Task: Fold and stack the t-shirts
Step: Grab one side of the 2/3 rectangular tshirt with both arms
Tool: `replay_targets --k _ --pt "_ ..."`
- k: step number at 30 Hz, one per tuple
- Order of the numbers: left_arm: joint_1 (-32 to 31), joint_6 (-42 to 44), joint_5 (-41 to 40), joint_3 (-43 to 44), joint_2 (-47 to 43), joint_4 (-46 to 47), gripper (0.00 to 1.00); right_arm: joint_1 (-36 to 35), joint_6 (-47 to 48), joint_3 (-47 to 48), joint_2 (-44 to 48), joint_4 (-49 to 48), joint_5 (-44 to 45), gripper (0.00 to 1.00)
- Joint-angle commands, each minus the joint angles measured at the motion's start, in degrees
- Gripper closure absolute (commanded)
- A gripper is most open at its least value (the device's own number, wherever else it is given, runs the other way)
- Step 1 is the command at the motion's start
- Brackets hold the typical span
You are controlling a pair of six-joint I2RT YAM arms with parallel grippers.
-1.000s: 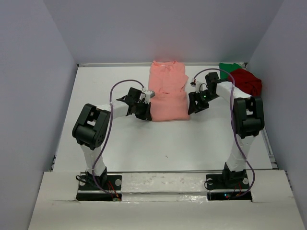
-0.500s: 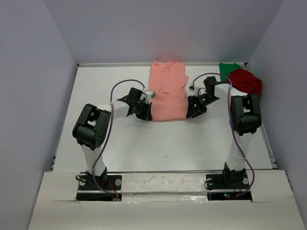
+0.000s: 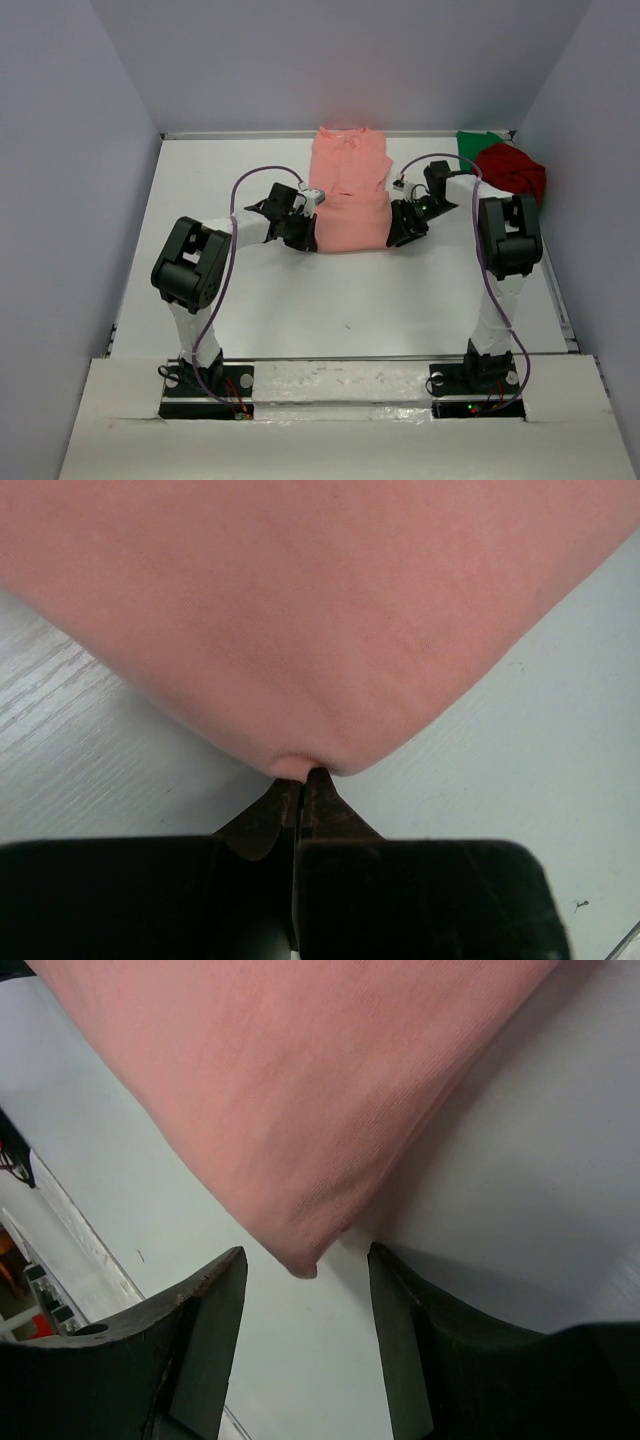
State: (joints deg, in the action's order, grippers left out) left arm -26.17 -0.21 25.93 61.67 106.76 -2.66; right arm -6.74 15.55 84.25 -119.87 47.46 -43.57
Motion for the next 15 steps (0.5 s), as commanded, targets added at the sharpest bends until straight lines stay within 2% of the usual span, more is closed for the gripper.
replay_targets --k 1,11,14,15 --pt "-0.46 2.32 -5.37 -1.90 2.14 -6.31 1.00 -0.29 0.71 1.09 -2.29 -0.62 0.59 0.42" --pt "-0.46 2.32 -5.45 -1.90 1.96 -6.22 1.00 -1.34 0.62 1.71 -3.44 -0.53 -0.29 0.50" --pt "-0.46 2.32 -5.28 -1.99 1.87 -6.22 1.00 -1.34 0.80 1.80 -3.44 -0.27 -0.11 0.57" --pt "-0.54 2.40 -5.45 -1.99 1.79 -6.22 1.00 -1.34 0.80 1.80 -3.44 -0.18 -0.02 0.63"
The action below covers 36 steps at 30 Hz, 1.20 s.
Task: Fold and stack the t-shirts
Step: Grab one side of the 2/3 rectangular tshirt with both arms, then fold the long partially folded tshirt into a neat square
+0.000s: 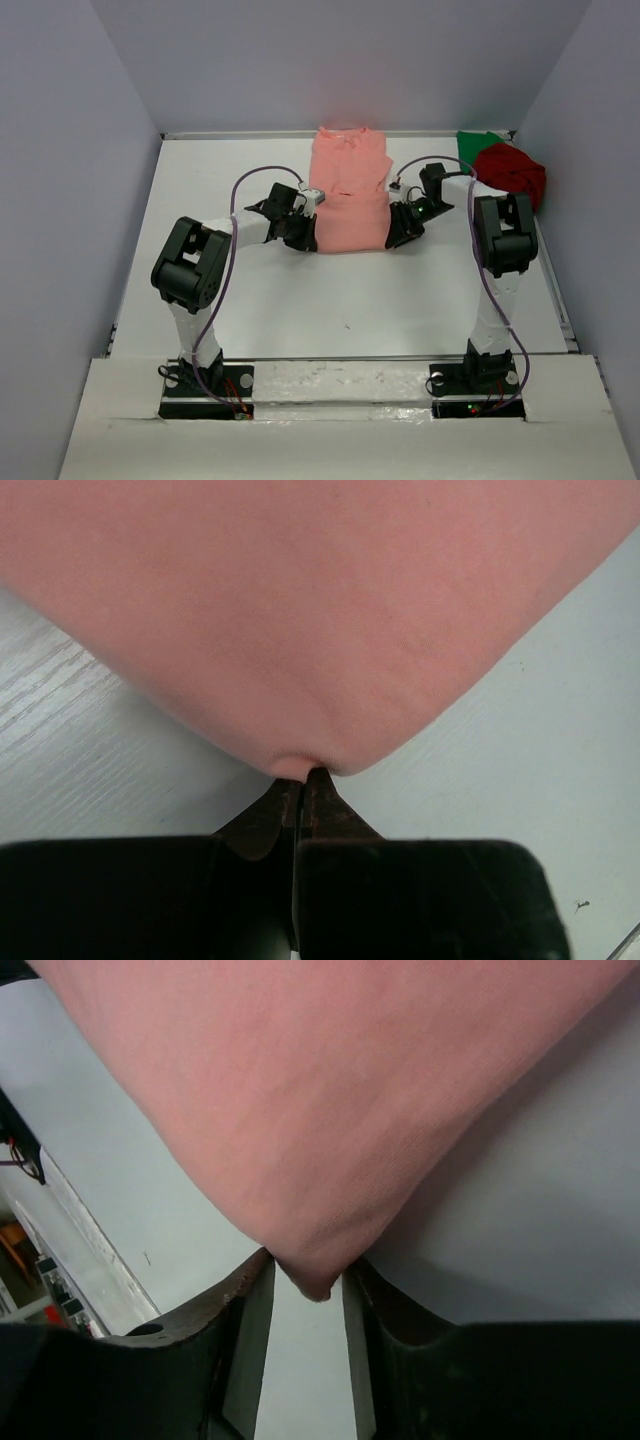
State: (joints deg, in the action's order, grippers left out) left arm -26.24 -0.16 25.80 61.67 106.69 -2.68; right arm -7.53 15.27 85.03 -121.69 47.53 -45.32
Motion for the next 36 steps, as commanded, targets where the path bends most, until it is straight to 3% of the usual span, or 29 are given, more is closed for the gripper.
replay_targets --k 1,6,12,26,36 --pt "-0.39 2.45 -5.32 -1.99 1.85 -6.20 1.00 -0.56 1.08 1.01 -1.62 -0.16 1.73 0.66" --pt "-0.39 2.45 -5.41 -2.08 1.50 -6.29 1.00 -0.56 1.17 0.48 -1.18 -0.07 2.78 0.71" --pt "-0.39 3.77 -3.83 -1.12 0.97 -7.34 1.00 -0.56 1.52 -0.04 0.40 0.72 4.01 0.99" --pt "-0.57 9.21 1.62 -3.49 -7.81 -8.13 1.00 -0.56 3.01 -2.59 8.48 4.50 4.98 1.00" --pt "-0.57 16.77 9.00 -3.22 -13.08 -18.32 1.00 -0.56 5.47 -5.49 17.35 8.37 7.35 1.00"
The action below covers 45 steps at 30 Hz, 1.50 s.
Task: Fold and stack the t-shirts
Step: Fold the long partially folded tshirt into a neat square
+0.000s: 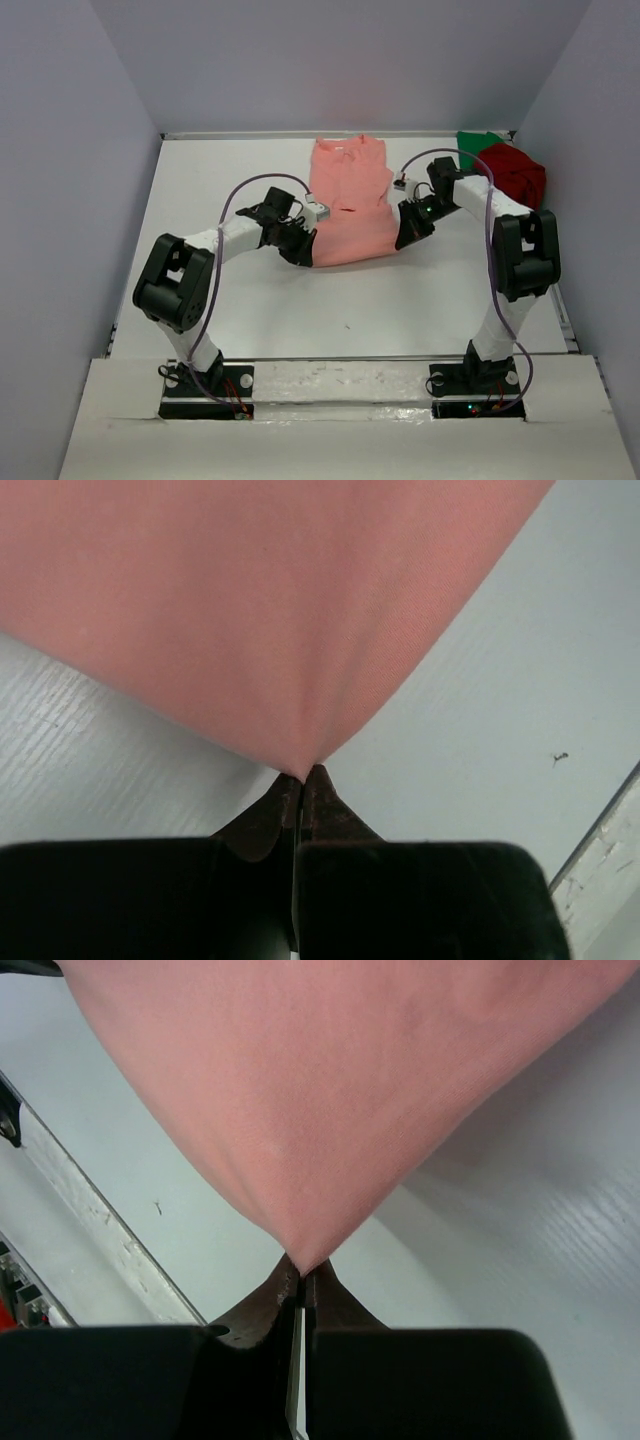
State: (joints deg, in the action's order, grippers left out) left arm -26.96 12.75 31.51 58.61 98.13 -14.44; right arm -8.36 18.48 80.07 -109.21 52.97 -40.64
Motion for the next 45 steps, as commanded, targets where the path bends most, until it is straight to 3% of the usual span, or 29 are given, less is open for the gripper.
replay_targets --k 1,27,45 --pt "0.15 4.38 4.60 0.01 -4.96 -7.27 1.00 0.27 2.52 -0.88 5.49 3.10 2.76 1.00" --pt "0.15 23.19 20.00 7.31 -16.30 -31.09 1.00 0.27 13.77 3.33 15.43 22.26 1.09 1.00" --pt "0.15 17.22 14.29 12.67 -15.34 -21.52 1.00 0.27 13.86 14.93 9.28 21.74 1.35 1.00"
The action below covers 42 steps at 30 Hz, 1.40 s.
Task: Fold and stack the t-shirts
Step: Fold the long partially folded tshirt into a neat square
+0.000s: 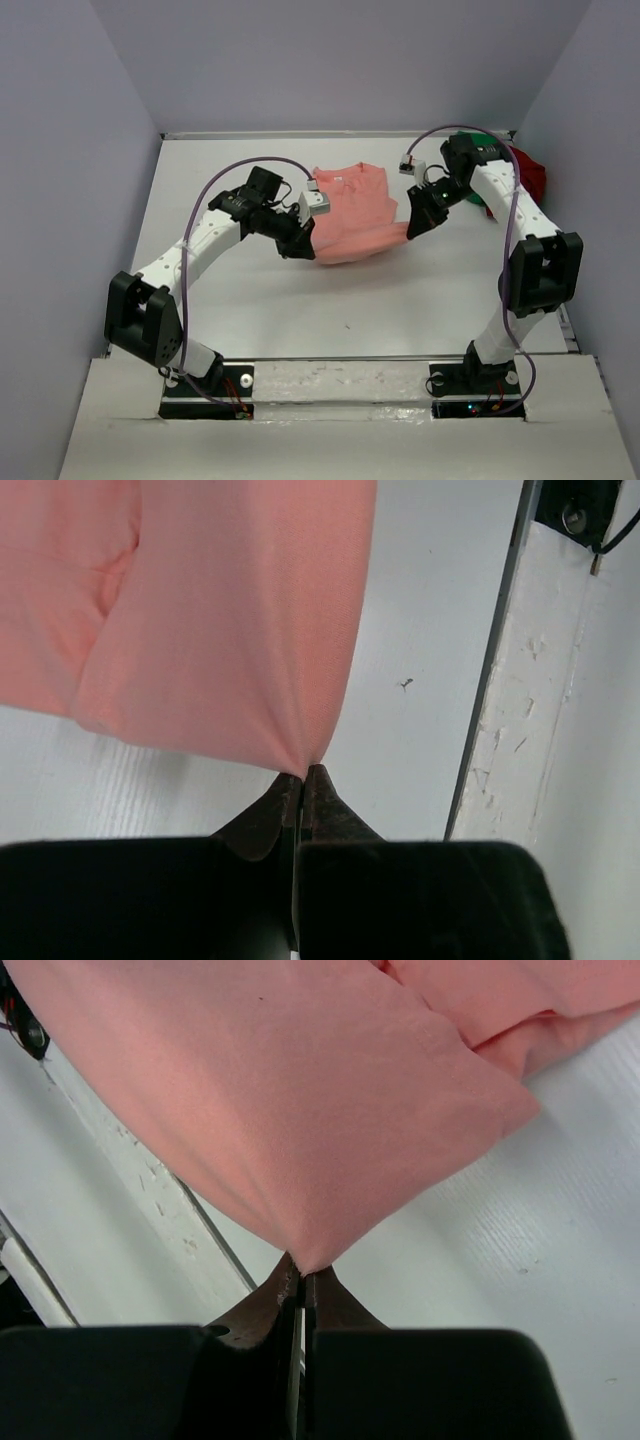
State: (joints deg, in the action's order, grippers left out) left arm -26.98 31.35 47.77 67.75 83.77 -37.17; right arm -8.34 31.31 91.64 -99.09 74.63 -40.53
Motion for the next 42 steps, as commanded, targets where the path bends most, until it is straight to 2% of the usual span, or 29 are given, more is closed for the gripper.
replay_targets --k 1,15,21,28,38,42 --pt "0.09 -2.34 -2.67 3.71 -0.54 1.74 1.00 0.25 1.12 3.72 -1.45 -0.18 1.16 1.00" --pt "0.26 -8.67 -14.89 7.48 4.29 13.96 1.00 0.25 -2.83 9.52 -6.11 -9.41 3.00 1.00" --pt "0.88 -9.12 -19.11 11.44 6.67 15.80 1.00 0.25 -2.83 15.23 -9.36 -10.03 4.15 1.00" --pt "1.58 -10.87 -25.26 11.88 7.81 19.59 1.00 0.25 -3.27 19.45 -14.02 -11.17 3.18 1.00" --pt "2.11 -11.49 -29.48 11.80 11.50 21.70 1.00 0.25 -4.41 29.38 -23.77 -13.81 2.04 1.00" --pt "2.28 -12.02 -32.30 14.42 15.27 21.17 1.00 0.25 -5.47 32.63 -28.07 -15.92 2.04 1.00"
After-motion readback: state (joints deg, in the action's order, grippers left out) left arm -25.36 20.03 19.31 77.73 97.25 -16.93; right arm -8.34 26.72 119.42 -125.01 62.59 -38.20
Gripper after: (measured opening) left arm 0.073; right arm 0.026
